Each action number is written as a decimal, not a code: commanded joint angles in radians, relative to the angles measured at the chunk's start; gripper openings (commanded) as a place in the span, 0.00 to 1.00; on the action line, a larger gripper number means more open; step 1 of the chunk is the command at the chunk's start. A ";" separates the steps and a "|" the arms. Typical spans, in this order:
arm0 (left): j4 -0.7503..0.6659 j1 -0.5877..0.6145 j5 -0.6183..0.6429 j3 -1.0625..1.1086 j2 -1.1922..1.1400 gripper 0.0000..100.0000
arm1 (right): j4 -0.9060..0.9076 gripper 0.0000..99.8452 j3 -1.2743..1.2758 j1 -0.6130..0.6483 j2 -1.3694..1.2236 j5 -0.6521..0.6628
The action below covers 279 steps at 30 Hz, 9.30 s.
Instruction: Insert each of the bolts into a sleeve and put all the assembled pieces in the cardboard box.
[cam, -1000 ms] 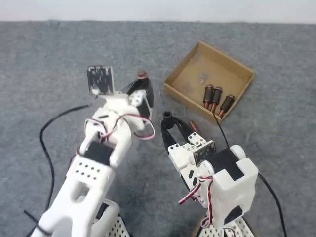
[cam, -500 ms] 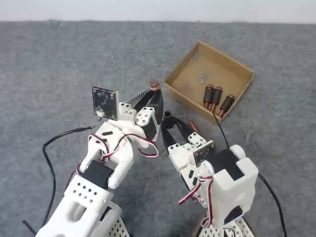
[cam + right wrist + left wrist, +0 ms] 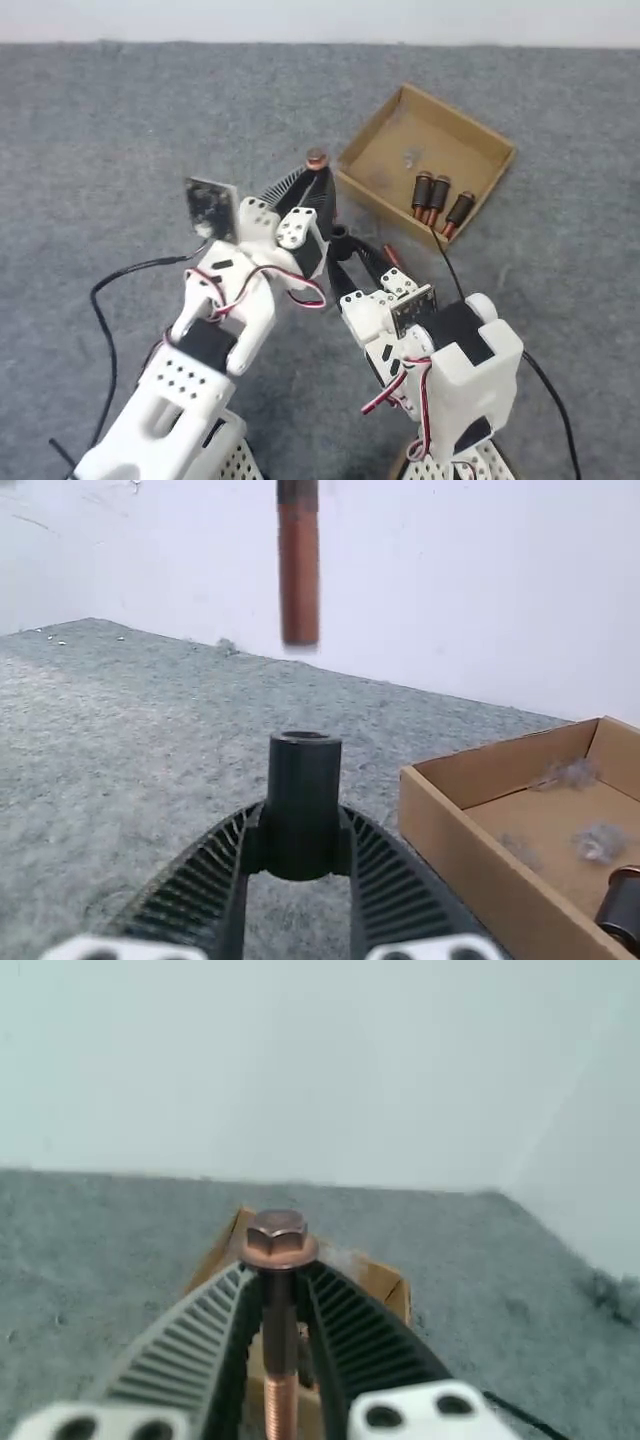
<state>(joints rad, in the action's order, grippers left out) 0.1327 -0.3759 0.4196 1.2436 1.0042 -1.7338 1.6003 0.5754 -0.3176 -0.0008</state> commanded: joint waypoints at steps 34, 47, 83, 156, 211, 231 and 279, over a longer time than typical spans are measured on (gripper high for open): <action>-0.126 -0.040 -0.015 0.081 -0.026 0.01 | -0.025 0.01 0.028 0.008 0.038 0.015; -0.127 -0.012 -0.017 0.111 -0.021 0.01 | -0.025 0.01 0.028 0.002 0.038 0.015; -0.184 -0.055 -0.011 0.312 -0.021 0.05 | -0.025 0.01 0.026 0.001 0.038 0.015; 0.491 0.298 -0.224 0.228 -0.018 0.01 | -0.025 0.01 -0.075 -0.151 0.039 0.015; 0.465 0.305 -0.224 0.242 -0.020 0.01 | 1.960 0.01 -1.137 -0.444 0.443 0.008; 0.465 0.305 -0.224 0.240 -0.020 0.01 | 2.539 0.02 -1.653 -0.427 0.073 -0.160; 0.465 0.305 -0.224 0.240 -0.020 0.01 | 3.016 0.04 -1.892 -0.420 0.088 -0.265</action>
<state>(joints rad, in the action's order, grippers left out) 0.6160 -0.0752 0.2064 1.4983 0.9735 1.2045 -0.2378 0.1688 -0.3330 -0.2585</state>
